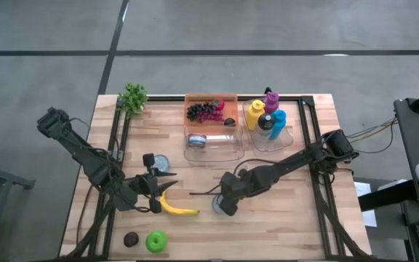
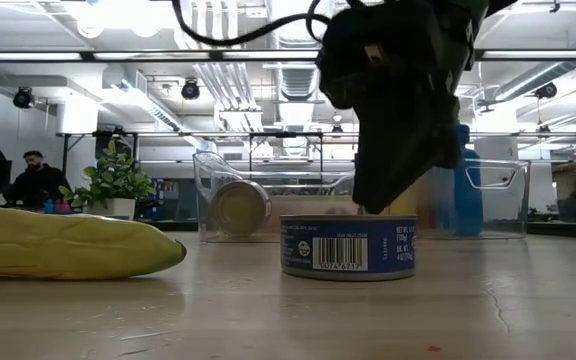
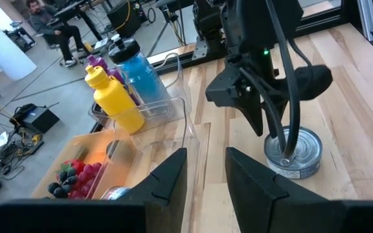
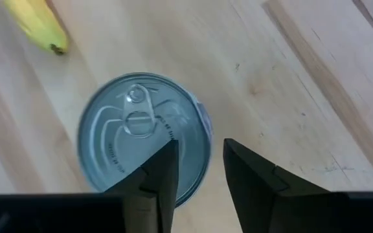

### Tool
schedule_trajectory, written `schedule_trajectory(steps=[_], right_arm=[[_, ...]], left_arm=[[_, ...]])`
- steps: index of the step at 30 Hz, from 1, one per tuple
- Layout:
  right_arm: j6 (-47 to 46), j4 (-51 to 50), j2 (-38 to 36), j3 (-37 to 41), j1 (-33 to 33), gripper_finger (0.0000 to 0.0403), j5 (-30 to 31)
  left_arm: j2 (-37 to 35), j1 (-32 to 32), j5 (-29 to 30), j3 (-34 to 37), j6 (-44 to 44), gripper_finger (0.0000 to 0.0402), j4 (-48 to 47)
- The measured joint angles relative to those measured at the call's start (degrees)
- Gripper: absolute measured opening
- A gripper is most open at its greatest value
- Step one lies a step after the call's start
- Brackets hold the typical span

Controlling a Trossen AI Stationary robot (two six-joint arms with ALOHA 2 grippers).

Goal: Pick & Place Food Item
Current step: Put the blue can into the left transparent bin

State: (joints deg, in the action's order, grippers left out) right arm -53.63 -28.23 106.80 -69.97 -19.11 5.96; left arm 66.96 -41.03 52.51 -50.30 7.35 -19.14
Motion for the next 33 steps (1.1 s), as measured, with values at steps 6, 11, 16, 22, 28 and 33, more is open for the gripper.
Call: schedule_trajectory(steps=[6, 11, 16, 22, 28, 33], right_arm=[[0.69, -0.28, -0.98, -0.02, -0.27, 0.0099, 0.03], [-0.05, -1.74, -0.98, -0.02, -0.82, 0.0064, 0.89], [-0.13, -1.60, -0.93, -0.02, -0.98, 0.0015, 1.97], [-0.27, -1.40, 0.08, -0.02, -1.18, 0.0009, 1.96], [-0.39, -1.29, 0.09, -0.02, -1.29, 0.0008, 1.97], [-0.39, -1.29, 0.09, 0.14, -1.29, 0.0008, 2.10]], left_arm=[[-0.01, 0.00, -0.02, 0.00, -0.27, 0.0106, -0.03], [-0.02, 0.00, -0.02, 0.00, -0.30, 0.0106, -0.04], [-0.02, 0.01, -0.04, 0.00, -0.46, 0.0106, -0.03], [-0.02, 0.00, -0.04, 0.00, -0.46, 0.0106, -0.04], [-0.02, 0.00, -0.04, 0.00, -0.46, 0.0106, -0.04], [-0.02, 0.00, -0.07, 0.00, -0.46, 0.0106, -0.04]])
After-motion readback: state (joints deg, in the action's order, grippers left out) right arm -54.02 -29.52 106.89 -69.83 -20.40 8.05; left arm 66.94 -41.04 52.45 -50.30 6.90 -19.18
